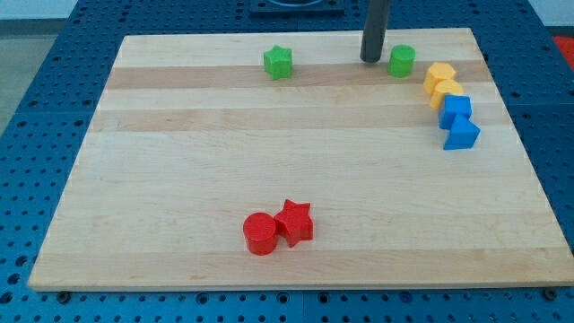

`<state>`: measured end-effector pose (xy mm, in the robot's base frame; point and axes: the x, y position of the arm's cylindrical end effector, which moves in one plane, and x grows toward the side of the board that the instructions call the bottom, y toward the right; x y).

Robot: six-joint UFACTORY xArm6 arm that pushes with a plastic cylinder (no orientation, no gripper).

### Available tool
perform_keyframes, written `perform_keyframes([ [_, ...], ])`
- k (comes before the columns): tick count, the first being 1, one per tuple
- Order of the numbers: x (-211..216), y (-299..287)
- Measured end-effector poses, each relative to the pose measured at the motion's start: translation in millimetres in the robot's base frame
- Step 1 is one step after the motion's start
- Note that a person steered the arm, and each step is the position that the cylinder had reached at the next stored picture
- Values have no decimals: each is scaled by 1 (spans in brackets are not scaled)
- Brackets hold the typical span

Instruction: Move the green circle to the top of the yellow hexagon

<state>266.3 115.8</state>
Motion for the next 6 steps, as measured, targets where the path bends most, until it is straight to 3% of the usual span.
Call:
perform_keyframes([
  [2, 16, 3],
  [4, 9, 57],
  [6, -14, 71],
])
